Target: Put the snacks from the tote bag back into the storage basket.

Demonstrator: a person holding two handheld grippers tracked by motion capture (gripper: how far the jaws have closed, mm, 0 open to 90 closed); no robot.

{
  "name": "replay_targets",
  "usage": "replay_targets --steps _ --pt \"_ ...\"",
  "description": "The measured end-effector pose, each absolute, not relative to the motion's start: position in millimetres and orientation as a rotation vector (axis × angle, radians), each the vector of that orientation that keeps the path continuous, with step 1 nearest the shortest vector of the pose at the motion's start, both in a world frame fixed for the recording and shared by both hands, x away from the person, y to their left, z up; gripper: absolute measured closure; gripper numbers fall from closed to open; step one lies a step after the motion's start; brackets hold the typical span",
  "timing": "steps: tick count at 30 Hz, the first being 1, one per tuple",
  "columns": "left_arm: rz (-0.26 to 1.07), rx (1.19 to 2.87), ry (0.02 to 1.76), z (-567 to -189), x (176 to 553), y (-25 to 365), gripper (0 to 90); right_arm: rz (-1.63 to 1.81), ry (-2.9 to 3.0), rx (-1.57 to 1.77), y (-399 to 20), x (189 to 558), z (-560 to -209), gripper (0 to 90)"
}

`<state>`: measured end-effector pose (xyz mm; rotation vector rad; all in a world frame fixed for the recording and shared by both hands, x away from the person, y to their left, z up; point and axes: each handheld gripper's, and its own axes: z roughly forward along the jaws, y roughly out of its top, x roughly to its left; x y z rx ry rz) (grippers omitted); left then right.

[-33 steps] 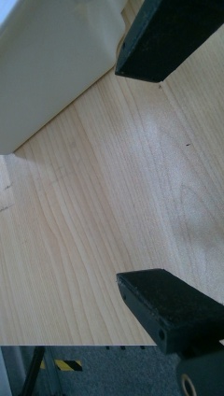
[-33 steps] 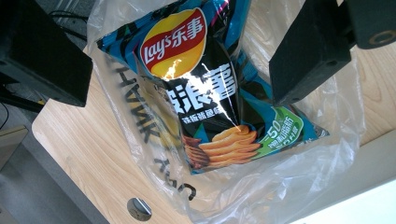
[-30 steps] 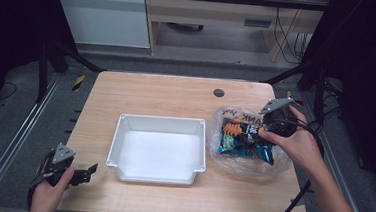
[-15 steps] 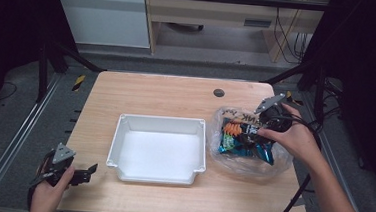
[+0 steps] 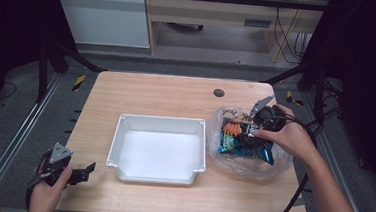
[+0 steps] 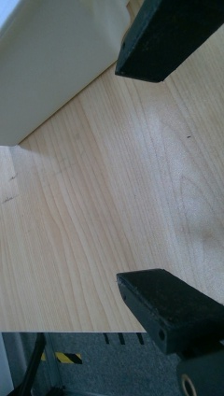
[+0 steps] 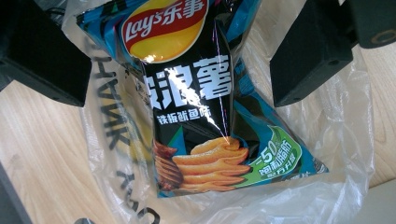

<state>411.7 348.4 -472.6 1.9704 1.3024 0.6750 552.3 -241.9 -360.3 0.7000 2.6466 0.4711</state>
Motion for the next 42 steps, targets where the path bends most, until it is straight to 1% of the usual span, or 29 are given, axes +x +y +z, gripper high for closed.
replay_targets --steps 5,28,42 --pt "0.67 1.97 1.301 -473 412 348 2.5 0.471 2.663 0.689 -241 556 -363 7.1" --pt "0.662 1.983 1.295 -474 412 345 2.6 0.452 2.663 0.709 -244 570 -377 6.5" --pt "0.659 1.984 1.294 -474 413 345 2.5 0.406 2.698 0.712 -246 576 -390 8.0"
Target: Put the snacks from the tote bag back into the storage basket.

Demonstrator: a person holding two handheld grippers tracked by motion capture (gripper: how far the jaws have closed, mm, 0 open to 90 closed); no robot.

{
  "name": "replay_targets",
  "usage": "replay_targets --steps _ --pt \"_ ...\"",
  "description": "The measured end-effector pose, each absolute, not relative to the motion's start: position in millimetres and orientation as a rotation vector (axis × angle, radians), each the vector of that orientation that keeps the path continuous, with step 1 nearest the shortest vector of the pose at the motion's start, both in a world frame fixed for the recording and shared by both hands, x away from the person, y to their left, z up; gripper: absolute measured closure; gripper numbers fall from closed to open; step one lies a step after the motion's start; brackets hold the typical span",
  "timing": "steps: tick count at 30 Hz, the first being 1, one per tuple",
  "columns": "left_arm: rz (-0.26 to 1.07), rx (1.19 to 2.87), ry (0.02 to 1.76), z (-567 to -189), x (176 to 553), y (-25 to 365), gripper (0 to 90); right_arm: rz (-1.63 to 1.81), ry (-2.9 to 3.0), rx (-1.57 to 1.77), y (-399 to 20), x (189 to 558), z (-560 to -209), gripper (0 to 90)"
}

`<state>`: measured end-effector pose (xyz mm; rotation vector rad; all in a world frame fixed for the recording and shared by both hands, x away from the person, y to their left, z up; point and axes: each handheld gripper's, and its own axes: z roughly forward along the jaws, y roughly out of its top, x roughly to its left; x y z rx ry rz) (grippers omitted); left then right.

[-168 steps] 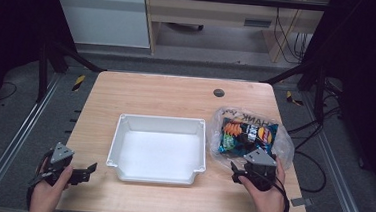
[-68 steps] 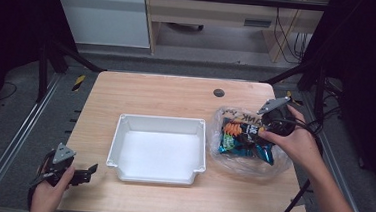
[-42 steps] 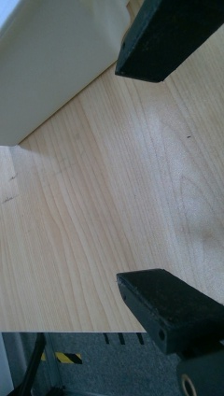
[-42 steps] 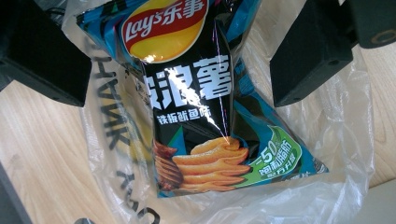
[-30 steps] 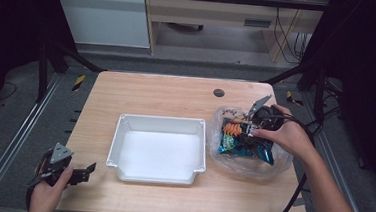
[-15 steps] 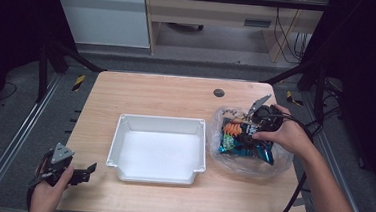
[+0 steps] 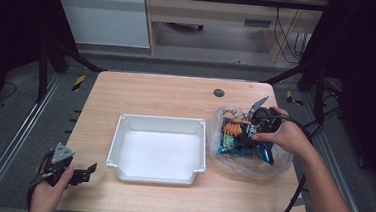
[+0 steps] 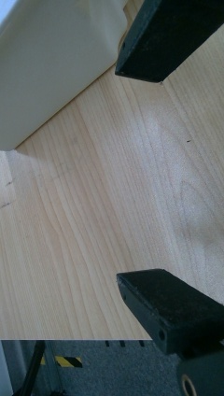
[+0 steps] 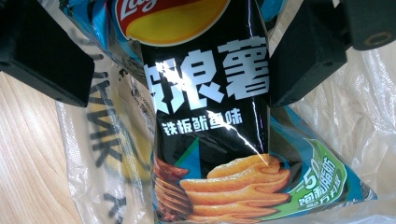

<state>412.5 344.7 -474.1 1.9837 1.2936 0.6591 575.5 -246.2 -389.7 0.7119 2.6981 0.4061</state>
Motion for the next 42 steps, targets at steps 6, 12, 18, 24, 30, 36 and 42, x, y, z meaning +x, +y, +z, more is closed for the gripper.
replay_targets --steps 6,12,18,24,30,36,42 --pt "0.658 1.989 1.292 -474 412 345 2.5 0.391 2.713 0.709 -244 575 -394 7.0" --pt "0.656 1.991 1.291 -474 413 345 2.6 0.389 2.711 0.711 -243 575 -396 6.9" --pt "0.658 1.991 1.291 -474 413 345 2.5 0.389 2.72 0.702 -243 575 -399 6.9" --pt "0.657 1.991 1.292 -474 413 345 2.5 0.381 2.726 0.708 -242 575 -401 6.9" --pt "0.659 1.993 1.29 -474 413 345 2.5 0.369 2.735 0.706 -241 575 -404 7.0" --pt "0.658 1.992 1.291 -475 413 344 2.5 0.379 2.736 0.705 -242 575 -410 7.4" --pt "0.658 1.994 1.292 -475 413 345 2.5 0.376 2.747 0.715 -243 577 -419 7.8"
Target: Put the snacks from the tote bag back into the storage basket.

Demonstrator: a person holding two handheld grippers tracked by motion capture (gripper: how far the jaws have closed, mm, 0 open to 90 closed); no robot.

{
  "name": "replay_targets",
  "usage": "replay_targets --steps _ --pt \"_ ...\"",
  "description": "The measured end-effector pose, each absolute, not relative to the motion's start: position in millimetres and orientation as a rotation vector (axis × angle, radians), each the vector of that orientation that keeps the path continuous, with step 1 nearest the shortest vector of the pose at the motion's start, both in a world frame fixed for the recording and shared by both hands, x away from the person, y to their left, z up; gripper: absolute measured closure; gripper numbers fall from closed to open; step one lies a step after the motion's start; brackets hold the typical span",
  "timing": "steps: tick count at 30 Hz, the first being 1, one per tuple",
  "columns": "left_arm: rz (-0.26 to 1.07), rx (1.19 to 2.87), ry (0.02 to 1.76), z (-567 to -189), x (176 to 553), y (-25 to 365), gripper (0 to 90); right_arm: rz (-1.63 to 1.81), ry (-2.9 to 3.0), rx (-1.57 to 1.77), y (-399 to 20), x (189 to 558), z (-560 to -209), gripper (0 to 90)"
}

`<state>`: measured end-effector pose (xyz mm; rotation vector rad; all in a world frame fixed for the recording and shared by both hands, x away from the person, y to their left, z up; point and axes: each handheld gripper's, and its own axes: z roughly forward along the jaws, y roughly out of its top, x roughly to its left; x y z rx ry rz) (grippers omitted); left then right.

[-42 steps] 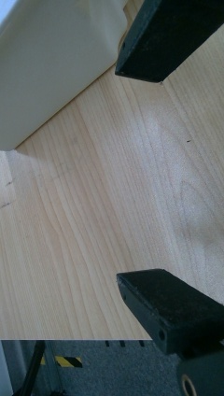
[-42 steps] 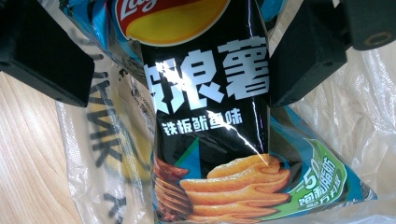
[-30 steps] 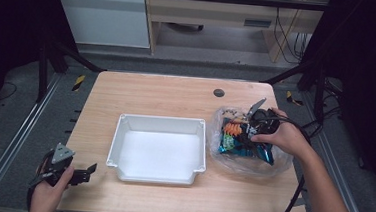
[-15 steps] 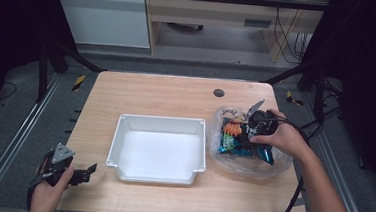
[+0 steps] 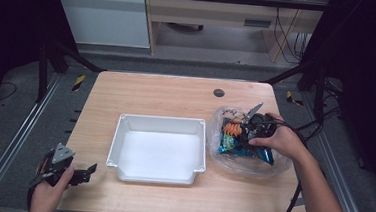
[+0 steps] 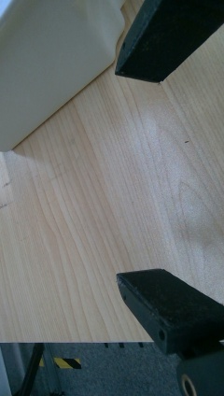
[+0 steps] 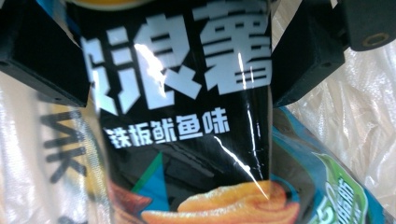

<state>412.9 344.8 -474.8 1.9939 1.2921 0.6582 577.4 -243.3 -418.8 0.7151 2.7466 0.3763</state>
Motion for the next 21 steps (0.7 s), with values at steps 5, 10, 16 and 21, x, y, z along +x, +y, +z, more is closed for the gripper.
replay_targets --steps 5,10,16,21 --pt "0.659 1.994 1.291 -475 413 345 2.6 0.361 2.754 0.721 -242 579 -425 7.9" --pt "0.658 1.992 1.292 -475 413 345 2.5 0.346 2.761 0.718 -239 580 -429 8.1" --pt "0.659 1.993 1.291 -475 413 345 2.5 0.336 2.76 0.714 -238 581 -433 9.5" --pt "0.659 1.993 1.292 -475 413 345 2.5 0.341 2.763 0.705 -239 582 -435 10.2"
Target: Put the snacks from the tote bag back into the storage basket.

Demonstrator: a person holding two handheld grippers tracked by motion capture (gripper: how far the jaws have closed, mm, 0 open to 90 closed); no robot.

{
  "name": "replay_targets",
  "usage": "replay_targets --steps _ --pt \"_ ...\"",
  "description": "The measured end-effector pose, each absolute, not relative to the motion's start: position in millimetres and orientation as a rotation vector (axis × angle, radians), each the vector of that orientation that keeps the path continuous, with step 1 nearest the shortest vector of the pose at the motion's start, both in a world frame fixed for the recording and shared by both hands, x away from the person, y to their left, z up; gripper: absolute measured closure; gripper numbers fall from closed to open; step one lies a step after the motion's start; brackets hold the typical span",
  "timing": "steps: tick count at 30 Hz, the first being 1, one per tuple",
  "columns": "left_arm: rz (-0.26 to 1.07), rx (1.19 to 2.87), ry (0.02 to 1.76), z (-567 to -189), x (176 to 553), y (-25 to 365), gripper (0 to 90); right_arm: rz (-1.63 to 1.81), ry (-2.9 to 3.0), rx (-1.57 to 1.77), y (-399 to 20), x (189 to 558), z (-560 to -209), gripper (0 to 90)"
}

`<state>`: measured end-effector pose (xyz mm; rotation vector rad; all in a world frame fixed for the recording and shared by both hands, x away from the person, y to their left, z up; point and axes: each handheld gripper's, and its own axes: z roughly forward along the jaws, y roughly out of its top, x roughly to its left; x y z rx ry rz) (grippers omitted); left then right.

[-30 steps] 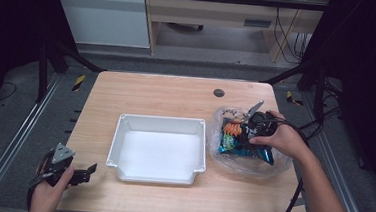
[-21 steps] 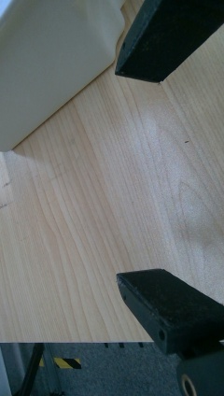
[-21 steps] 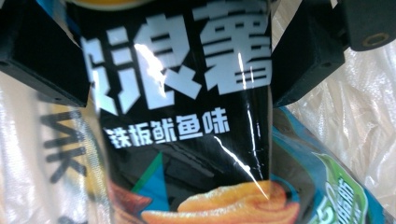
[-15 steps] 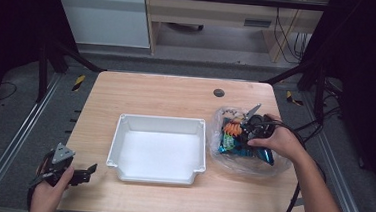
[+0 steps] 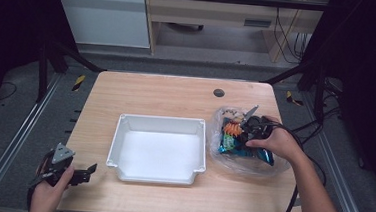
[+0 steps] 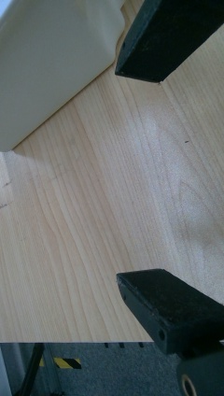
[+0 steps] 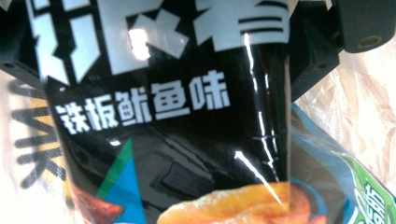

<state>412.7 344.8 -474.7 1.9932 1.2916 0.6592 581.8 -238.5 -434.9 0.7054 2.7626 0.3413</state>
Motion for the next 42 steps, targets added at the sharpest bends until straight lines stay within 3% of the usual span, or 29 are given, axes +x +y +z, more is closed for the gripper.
replay_targets --steps 25,36,42 --pt "0.659 1.995 1.291 -475 413 345 2.5 0.323 2.777 0.713 -240 580 -441 13.5" --pt "0.658 1.993 1.292 -475 412 345 2.5 0.365 2.765 0.703 -245 575 -434 30.1" --pt "0.657 1.993 1.293 -475 412 345 2.5 0.403 2.744 0.67 -252 569 -428 34.8"
